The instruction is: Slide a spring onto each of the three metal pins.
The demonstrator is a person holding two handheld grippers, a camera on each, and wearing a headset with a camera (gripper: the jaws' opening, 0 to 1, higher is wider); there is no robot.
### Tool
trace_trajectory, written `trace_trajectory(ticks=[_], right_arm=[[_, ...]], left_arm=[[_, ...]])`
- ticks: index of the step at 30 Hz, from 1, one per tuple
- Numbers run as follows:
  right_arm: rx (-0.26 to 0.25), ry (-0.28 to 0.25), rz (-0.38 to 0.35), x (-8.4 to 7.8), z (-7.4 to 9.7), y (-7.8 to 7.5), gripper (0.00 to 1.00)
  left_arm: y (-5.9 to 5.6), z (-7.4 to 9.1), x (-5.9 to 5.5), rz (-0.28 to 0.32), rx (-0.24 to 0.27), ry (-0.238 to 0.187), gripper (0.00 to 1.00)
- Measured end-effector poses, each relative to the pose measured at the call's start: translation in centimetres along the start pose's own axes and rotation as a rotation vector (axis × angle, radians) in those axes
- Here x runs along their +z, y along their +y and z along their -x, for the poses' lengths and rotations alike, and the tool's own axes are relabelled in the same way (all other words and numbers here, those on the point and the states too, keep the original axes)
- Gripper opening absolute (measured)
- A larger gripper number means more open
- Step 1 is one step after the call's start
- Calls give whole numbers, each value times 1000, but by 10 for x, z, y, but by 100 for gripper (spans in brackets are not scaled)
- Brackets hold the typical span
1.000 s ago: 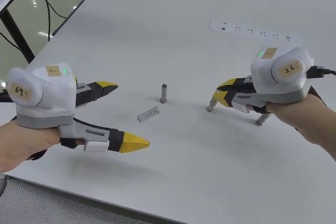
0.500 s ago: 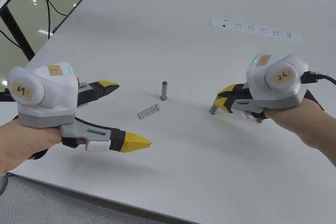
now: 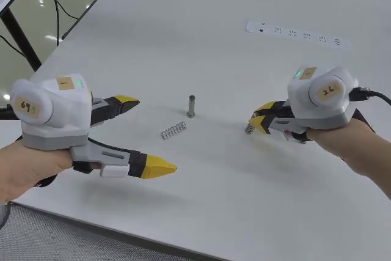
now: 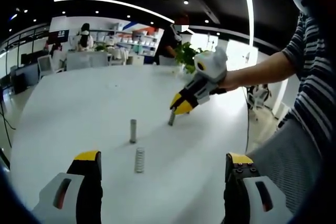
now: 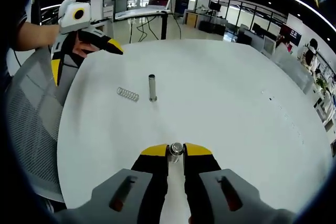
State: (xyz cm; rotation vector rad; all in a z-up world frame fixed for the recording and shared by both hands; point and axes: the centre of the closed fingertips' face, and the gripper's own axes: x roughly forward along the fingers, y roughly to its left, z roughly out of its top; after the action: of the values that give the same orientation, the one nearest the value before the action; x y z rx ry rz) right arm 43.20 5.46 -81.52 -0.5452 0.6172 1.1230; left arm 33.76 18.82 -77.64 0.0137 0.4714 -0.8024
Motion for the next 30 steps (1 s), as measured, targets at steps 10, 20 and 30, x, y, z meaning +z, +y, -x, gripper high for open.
trace_trajectory(ticks=[10,20,30], right_arm=[[2,-3,-25,0,0,1,8],[-14,-12,-65,3,3,-3,16],[-17,-31,-72,6,9,0,18]], left_arm=[[-2,-1,0,-3,-6,3,95],[-2,1,3,-7,-5,1,95],[-4,0,5,-10,-7,-1,95]])
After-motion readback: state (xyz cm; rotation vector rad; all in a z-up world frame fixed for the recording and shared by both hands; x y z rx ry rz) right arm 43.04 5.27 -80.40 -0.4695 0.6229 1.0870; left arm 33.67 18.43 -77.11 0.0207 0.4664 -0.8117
